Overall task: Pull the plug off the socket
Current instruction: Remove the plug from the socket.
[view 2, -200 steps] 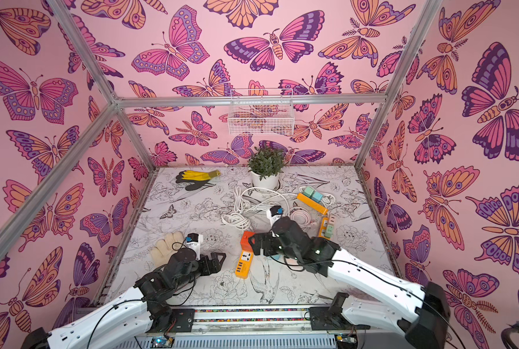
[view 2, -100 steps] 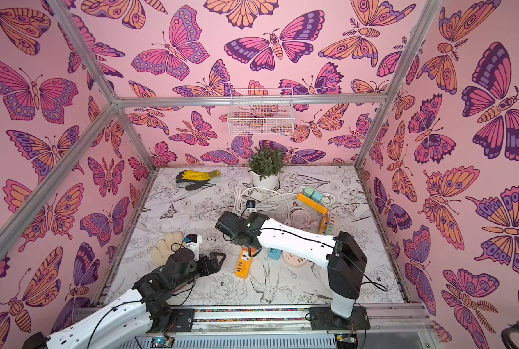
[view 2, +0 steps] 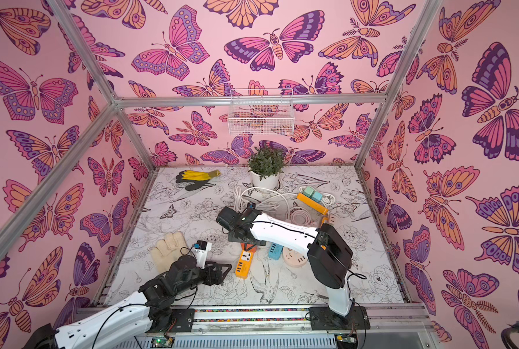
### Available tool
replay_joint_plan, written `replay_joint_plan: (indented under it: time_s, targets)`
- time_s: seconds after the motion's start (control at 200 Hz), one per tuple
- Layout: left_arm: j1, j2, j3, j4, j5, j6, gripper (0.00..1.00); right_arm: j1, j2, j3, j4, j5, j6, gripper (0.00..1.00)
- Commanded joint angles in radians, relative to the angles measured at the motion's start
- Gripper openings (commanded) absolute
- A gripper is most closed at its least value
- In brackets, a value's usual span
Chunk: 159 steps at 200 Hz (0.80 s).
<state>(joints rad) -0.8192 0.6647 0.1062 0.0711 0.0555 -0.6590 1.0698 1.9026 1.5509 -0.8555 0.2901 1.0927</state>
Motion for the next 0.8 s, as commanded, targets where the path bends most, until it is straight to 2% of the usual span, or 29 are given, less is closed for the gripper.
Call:
replay_joint_plan:
  time_s: [0.0,0.085,0.12,0.315,0.596,0.791]
  targets:
    - [-0.083,0.01,-0.035,0.135,-0.12,0.132,0.94,-0.022,0.026,-0.004,0.019,-0.074,0.026,0.97]
    - [-0.137,0.03,-0.051,0.2,-0.186,0.196,0.95,-0.031,0.03,-0.013,0.021,-0.08,0.039,0.94]
    - [-0.149,0.042,-0.055,0.224,-0.201,0.221,0.95,-0.033,0.033,-0.017,0.022,-0.081,0.042,0.91]
    - [-0.198,0.148,-0.033,0.312,-0.277,0.291,0.96,-0.037,0.048,-0.009,-0.006,-0.074,0.055,0.89]
    - [-0.31,0.474,0.011,0.548,-0.388,0.355,0.97,-0.05,0.055,-0.02,-0.012,-0.128,0.108,0.87]
    - [-0.337,0.616,0.019,0.695,-0.393,0.383,0.97,-0.077,0.059,-0.056,0.032,-0.212,0.119,0.71]
